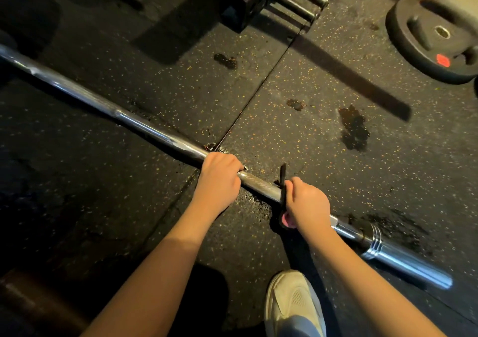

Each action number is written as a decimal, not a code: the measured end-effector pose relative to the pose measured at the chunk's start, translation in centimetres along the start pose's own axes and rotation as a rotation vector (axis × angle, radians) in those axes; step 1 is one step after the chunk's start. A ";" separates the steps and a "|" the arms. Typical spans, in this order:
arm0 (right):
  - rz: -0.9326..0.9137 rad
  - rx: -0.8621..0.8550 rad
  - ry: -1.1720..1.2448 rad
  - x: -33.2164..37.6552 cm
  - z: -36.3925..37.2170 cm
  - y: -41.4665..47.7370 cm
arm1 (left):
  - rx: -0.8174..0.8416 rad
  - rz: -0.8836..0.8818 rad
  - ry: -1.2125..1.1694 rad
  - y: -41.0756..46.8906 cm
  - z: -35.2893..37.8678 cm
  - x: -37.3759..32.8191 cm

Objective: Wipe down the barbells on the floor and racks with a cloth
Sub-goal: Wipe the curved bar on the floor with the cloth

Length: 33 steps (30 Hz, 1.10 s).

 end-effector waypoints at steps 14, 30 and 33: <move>-0.346 -0.200 -0.001 4.9 -0.5 -1.5 | 0.056 -0.020 0.170 0.0 -2.3 2.4; -0.395 -0.185 0.122 5.2 0.0 -2.1 | 0.198 -0.028 0.145 0.7 -2.7 2.6; -0.407 -0.195 0.065 5.8 0.3 -1.5 | 0.157 -0.044 0.140 0.6 -2.6 2.6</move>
Point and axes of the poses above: each hand's wrist, its own y-axis towards the middle knuckle, its own z-axis out of the palm, x = y × z, the point moved 9 cm from there along y, towards the middle knuckle, and after that the axes turned 6 degrees about -y, right-handed, at the moved point
